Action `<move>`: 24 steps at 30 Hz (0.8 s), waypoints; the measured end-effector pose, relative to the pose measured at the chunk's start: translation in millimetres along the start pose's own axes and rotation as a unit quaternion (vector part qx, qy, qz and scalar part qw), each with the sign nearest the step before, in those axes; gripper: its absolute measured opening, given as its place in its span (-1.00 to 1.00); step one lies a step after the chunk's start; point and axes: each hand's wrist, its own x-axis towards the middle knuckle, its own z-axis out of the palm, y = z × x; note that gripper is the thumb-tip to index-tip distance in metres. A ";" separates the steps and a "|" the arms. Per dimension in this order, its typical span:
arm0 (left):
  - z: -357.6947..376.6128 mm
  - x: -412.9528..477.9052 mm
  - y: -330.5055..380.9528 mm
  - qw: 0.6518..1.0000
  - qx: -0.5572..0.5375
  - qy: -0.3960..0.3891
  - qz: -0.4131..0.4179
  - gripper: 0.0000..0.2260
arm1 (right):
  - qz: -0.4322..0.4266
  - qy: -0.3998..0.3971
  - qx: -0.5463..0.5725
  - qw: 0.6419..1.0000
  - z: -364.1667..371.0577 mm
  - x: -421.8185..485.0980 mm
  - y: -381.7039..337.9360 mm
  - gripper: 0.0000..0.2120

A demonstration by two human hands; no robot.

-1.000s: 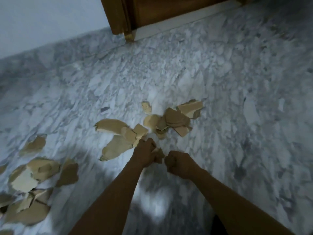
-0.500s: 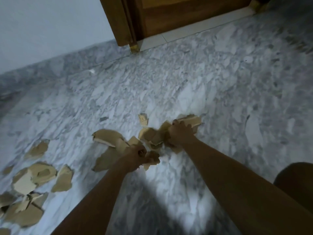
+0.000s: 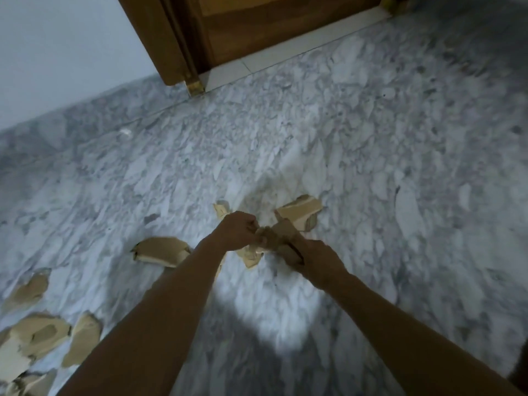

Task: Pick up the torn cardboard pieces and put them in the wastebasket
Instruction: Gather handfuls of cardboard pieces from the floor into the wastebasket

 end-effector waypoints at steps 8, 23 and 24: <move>41.5 28.0 27.2 0.978 0.203 -0.031 0.046 -0.68 | 0.154 -0.125 -0.013 0.980 -49.6 -23.1 67.0 -0.46; 23.1 -66.7 10.4 0.987 0.144 -0.065 0.041 -0.61 | 0.081 -0.130 -0.072 0.986 -101.4 84.9 6.1 -0.66; 30.2 -74.7 7.0 0.981 0.179 -0.056 0.045 -0.64 | 0.092 -0.157 -0.113 0.977 -94.8 91.5 -3.2 -0.54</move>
